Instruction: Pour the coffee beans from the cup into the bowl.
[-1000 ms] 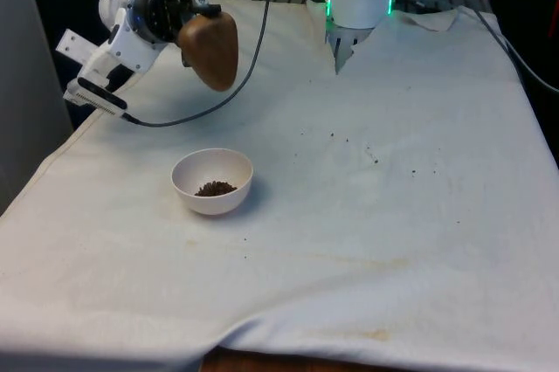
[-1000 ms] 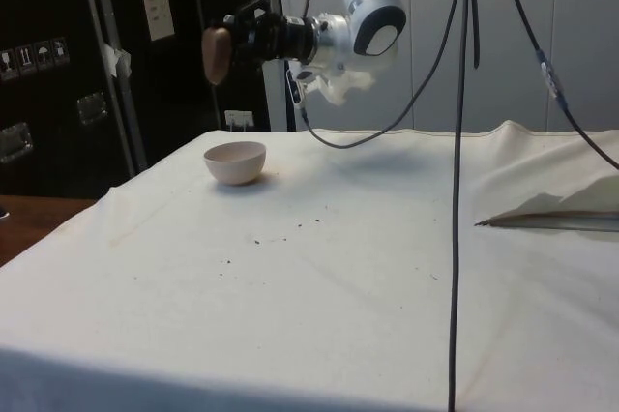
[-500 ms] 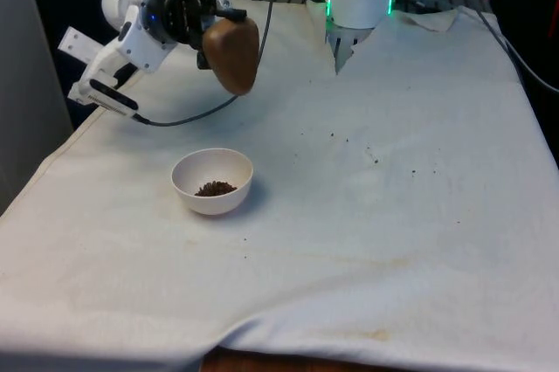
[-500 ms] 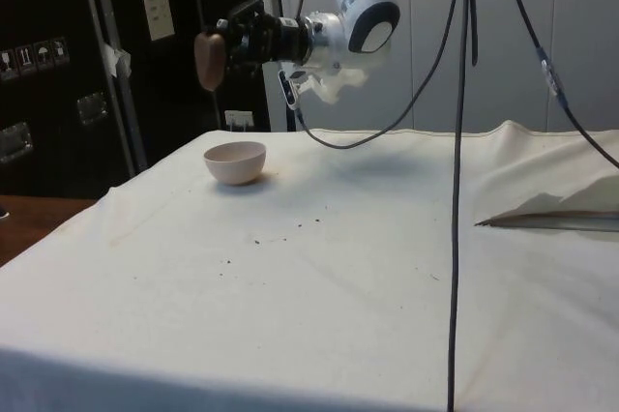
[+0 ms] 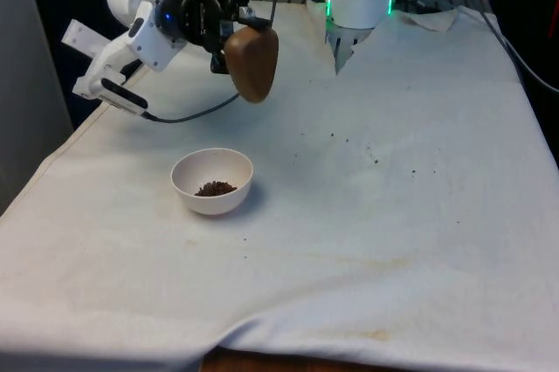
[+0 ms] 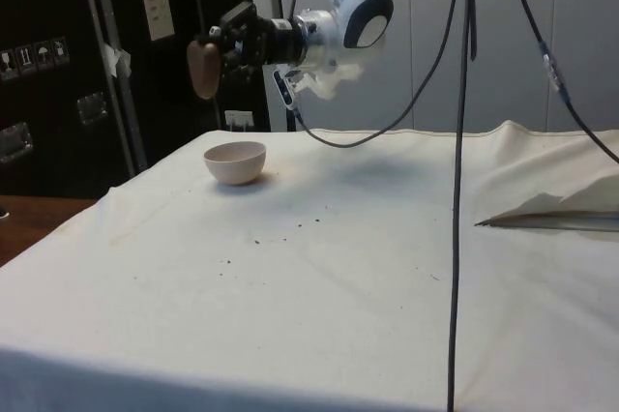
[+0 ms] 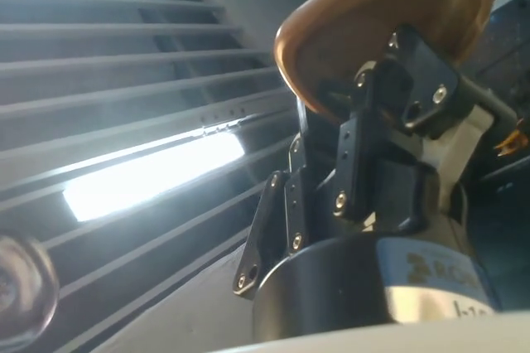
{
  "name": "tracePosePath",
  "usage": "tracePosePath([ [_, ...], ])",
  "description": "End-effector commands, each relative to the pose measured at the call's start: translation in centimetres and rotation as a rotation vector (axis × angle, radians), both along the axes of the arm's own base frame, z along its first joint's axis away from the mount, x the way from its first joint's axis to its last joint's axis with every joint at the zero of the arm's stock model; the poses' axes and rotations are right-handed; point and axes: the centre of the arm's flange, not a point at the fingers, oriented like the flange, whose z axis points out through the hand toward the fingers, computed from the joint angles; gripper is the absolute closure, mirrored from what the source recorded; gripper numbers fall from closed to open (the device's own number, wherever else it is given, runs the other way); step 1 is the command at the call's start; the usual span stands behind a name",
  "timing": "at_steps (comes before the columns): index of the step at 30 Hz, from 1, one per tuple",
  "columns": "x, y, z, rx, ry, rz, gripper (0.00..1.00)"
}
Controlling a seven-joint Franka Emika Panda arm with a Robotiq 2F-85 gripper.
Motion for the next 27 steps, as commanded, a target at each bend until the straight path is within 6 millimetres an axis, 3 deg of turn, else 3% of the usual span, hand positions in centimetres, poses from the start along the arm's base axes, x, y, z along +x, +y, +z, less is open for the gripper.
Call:
tracePosePath([
  [1,0.0,0.1,0.0,-0.007,0.001,0.001,0.97],
  [27,0.3,1.5,-0.5,-0.179,0.027,0.037,0.97],
])
